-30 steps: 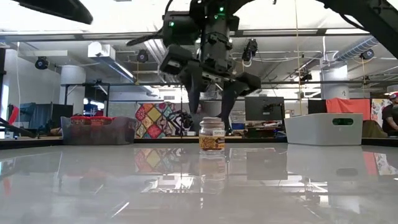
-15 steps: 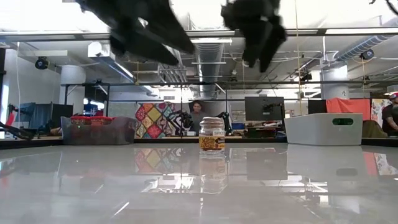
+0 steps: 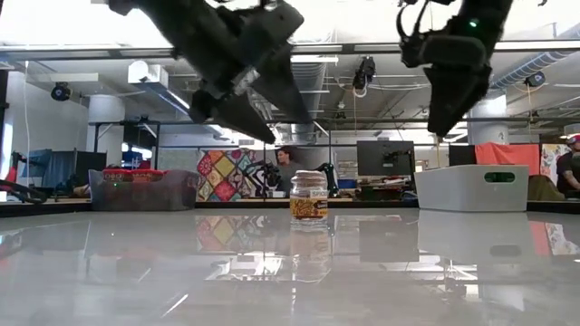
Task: Sort spices by type
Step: Put the brown seasoning bottle into the transparent bin
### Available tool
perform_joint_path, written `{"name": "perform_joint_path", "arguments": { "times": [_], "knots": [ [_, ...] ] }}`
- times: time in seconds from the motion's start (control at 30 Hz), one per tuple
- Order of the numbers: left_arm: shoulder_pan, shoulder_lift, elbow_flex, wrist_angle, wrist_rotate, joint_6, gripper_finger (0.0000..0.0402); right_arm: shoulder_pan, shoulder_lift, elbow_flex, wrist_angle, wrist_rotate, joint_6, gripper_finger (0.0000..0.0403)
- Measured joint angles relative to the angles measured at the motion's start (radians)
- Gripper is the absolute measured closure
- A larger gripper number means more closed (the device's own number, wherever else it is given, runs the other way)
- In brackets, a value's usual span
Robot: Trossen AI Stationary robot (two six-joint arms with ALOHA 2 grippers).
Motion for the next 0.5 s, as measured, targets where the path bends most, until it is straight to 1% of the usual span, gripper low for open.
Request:
{"name": "perform_joint_path", "arguments": {
  "times": [0.07, 0.17, 0.27, 0.4, 0.5],
  "knots": [
    [0.043, 0.024, 0.048, -0.065, 0.055, -0.005, 0.0086, 0.000, -0.035, -0.049, 0.038, 0.000, -0.012, 0.0096],
    [0.092, 0.071, 0.133, -0.236, 0.076, -0.018, 0.0072, -0.003, -0.067, -0.077, 0.047, 0.000, -0.038, 0.0093],
    [0.107, 0.121, 0.221, -0.354, 0.107, -0.063, 0.0060, 0.000, -0.088, -0.078, 0.032, -0.012, -0.046, 0.0084],
    [0.103, 0.192, 0.339, -0.388, 0.130, -0.092, 0.0054, 0.000, -0.108, -0.078, 0.026, -0.063, -0.085, 0.0072],
    [0.100, 0.252, 0.438, -0.424, 0.141, -0.103, 0.0054, 0.000, -0.110, -0.070, 0.020, -0.064, -0.120, 0.0065]
  ]
}}
